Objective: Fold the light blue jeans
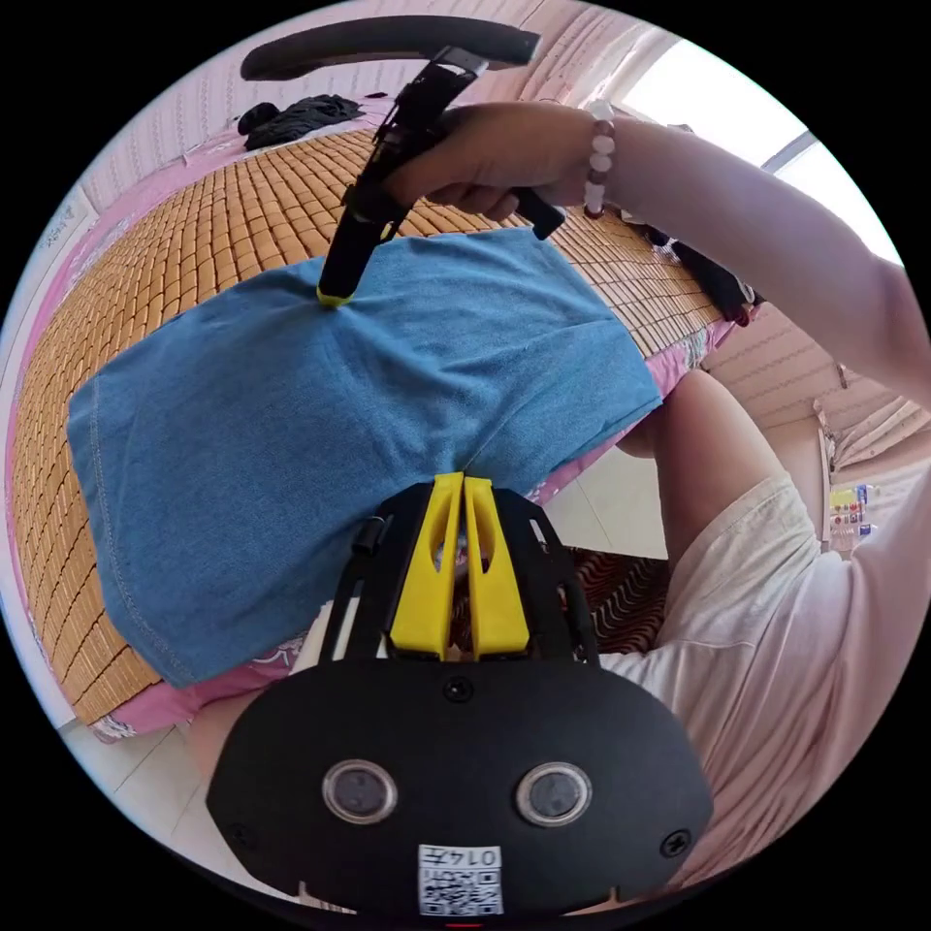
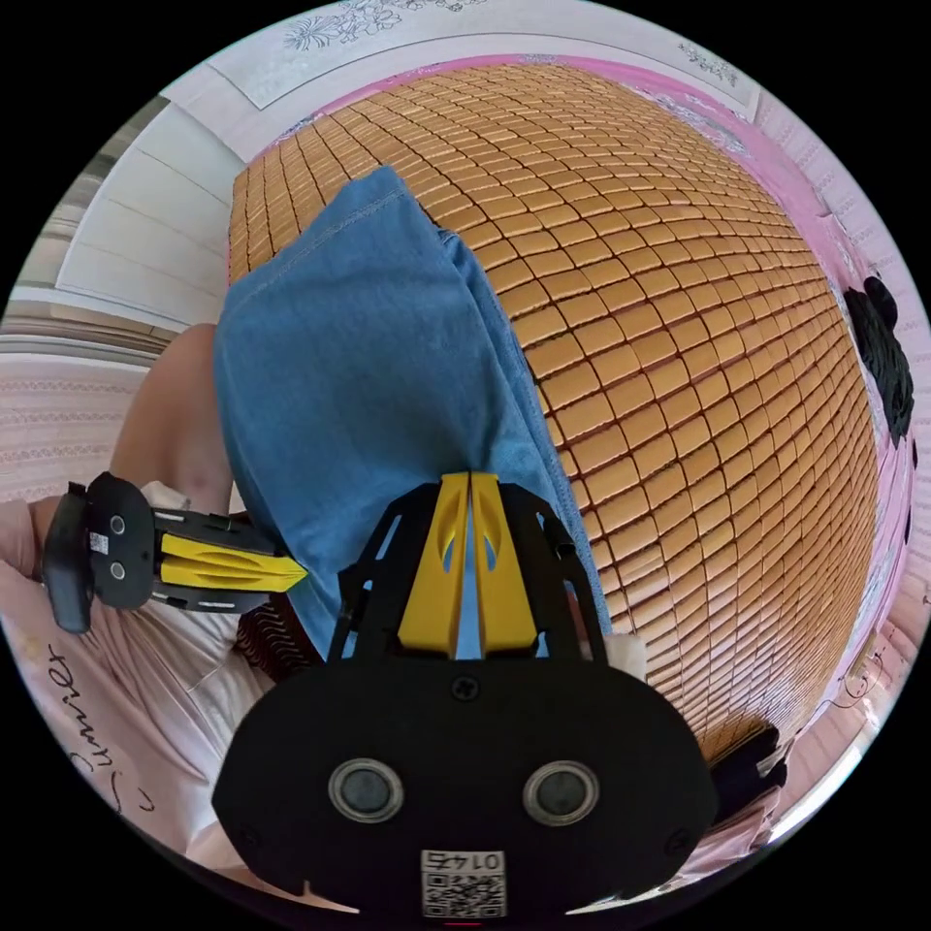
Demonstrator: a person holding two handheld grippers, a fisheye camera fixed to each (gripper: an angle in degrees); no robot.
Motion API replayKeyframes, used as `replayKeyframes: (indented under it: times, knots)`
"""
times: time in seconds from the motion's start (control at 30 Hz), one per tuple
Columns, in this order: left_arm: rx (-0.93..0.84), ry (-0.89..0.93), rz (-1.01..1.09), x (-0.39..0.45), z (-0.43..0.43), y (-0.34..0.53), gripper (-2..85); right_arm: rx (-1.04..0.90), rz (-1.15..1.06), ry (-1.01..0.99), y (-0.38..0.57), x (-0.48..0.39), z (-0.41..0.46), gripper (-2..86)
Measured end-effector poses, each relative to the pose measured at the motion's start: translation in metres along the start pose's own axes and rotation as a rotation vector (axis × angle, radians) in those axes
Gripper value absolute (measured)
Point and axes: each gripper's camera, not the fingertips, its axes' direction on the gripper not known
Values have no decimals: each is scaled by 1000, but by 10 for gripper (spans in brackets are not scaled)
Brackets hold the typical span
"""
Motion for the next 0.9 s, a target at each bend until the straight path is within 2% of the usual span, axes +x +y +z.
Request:
replayKeyframes:
  times: [0.07,0.13,0.23,0.37,0.5,0.6,0.77,0.9]
  knots:
    - [9,-20,20,2,-2,2,-10,66,28,46,2,3,-14,-4]
    - [-18,-71,40,4,13,4,-10,44,20,66,2,5,-9,-4]
    - [0,-18,-7,-7,12,7,-10,98,84,7,27,21,-37,-4]
    - [75,19,-15,-17,-5,8,-10,293,301,-36,148,46,-90,2]
    - [148,103,61,-19,-8,-31,-9,293,570,-209,282,59,-89,39]
    - [186,127,142,-6,7,-81,-8,299,702,-356,342,53,-76,58]
    - [185,172,192,22,52,-163,1,292,728,-465,369,45,-67,65]
    - [90,70,172,35,98,-196,-1,290,704,-550,382,52,-73,35]
